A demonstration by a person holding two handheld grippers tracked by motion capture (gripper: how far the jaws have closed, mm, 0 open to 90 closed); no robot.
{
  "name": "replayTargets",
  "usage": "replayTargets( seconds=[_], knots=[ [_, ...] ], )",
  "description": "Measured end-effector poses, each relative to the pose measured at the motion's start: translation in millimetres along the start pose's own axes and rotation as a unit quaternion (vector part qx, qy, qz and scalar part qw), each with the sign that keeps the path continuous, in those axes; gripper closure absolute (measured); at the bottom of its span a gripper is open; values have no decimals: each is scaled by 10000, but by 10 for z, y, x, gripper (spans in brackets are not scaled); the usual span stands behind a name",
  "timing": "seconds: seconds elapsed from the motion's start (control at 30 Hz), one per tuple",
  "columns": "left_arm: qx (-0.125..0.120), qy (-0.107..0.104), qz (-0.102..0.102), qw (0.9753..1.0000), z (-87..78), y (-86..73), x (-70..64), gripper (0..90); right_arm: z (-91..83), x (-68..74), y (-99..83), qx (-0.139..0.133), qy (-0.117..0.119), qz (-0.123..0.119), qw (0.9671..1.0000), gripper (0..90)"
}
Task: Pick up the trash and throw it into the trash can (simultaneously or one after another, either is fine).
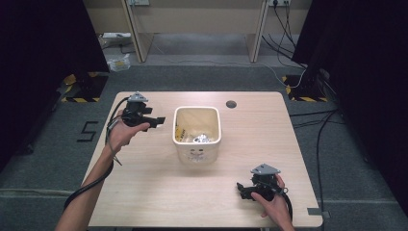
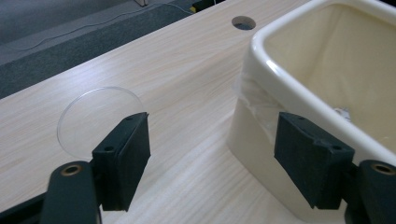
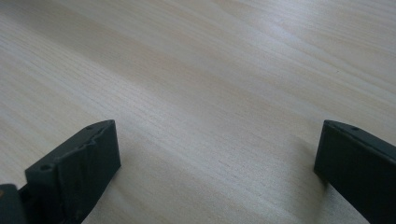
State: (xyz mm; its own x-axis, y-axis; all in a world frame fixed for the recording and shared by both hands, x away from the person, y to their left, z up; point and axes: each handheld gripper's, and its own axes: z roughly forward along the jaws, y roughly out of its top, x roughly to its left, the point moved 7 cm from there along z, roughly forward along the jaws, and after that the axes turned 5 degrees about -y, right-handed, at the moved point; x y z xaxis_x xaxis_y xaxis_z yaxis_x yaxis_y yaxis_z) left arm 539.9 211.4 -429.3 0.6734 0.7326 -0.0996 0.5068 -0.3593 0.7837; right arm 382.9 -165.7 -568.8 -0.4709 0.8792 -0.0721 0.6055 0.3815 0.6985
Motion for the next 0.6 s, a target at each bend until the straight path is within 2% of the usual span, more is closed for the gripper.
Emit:
replayTargets(
  seconds=[0.3,0.37,0.6],
  knots=[
    [60,220,51,9997,141,-71,112,341,0,0,0,0,1,0,10000,4],
    [99,349,114,9993,186,-87,149,360,0,0,0,0,1,-1,10000,4],
    [93,439,190,9988,269,-97,198,403,0,0,0,-1,2,-2,10000,4]
  ],
)
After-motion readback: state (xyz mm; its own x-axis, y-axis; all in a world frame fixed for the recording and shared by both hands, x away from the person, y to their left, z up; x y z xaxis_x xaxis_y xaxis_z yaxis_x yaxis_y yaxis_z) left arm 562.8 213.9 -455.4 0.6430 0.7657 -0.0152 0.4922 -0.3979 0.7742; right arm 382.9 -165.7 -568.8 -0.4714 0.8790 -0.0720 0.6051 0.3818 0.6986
